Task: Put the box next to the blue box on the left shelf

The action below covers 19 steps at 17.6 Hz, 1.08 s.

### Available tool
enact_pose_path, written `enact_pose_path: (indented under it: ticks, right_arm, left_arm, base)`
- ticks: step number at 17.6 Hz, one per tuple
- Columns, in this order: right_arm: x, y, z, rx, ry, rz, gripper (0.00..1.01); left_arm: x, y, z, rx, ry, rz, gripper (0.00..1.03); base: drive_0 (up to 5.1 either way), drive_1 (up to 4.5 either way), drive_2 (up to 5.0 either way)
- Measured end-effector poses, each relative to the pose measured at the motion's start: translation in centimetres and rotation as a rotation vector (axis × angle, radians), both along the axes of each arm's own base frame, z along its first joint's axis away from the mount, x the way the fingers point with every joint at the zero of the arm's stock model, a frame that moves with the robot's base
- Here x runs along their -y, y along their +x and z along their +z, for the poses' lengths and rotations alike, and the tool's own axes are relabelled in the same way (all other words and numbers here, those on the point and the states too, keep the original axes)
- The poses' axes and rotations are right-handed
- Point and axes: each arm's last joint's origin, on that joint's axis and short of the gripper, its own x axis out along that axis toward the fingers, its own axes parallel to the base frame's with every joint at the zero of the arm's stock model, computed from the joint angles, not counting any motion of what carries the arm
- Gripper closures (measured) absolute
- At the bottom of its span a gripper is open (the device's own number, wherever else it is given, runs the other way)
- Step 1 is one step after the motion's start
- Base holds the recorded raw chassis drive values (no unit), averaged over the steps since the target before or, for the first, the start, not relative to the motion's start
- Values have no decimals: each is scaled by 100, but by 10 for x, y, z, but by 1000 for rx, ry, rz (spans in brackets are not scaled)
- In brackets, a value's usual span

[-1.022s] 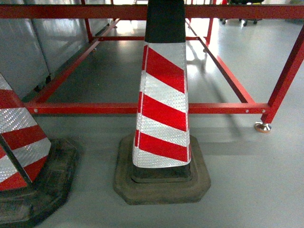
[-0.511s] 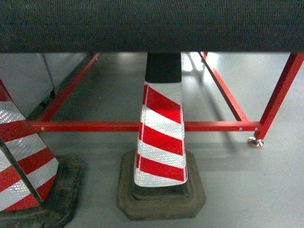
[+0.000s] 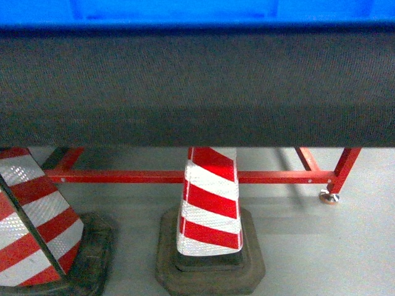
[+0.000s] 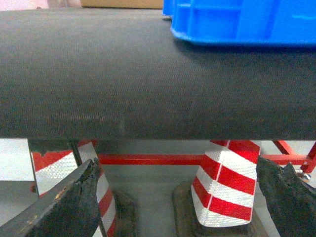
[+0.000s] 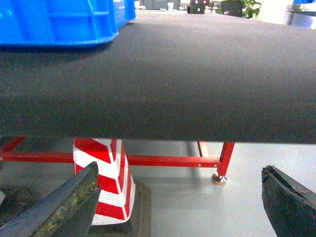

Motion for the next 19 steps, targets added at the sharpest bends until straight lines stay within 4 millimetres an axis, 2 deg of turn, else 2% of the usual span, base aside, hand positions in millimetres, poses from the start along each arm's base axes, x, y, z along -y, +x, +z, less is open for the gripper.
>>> enact_pose_path:
  ticks: [19]
  right_arm:
    - [0,0,0,3,0,0,3]
  left_arm:
    - [0,0,0,1,2,0,5]
  base:
    - [0,0,0]
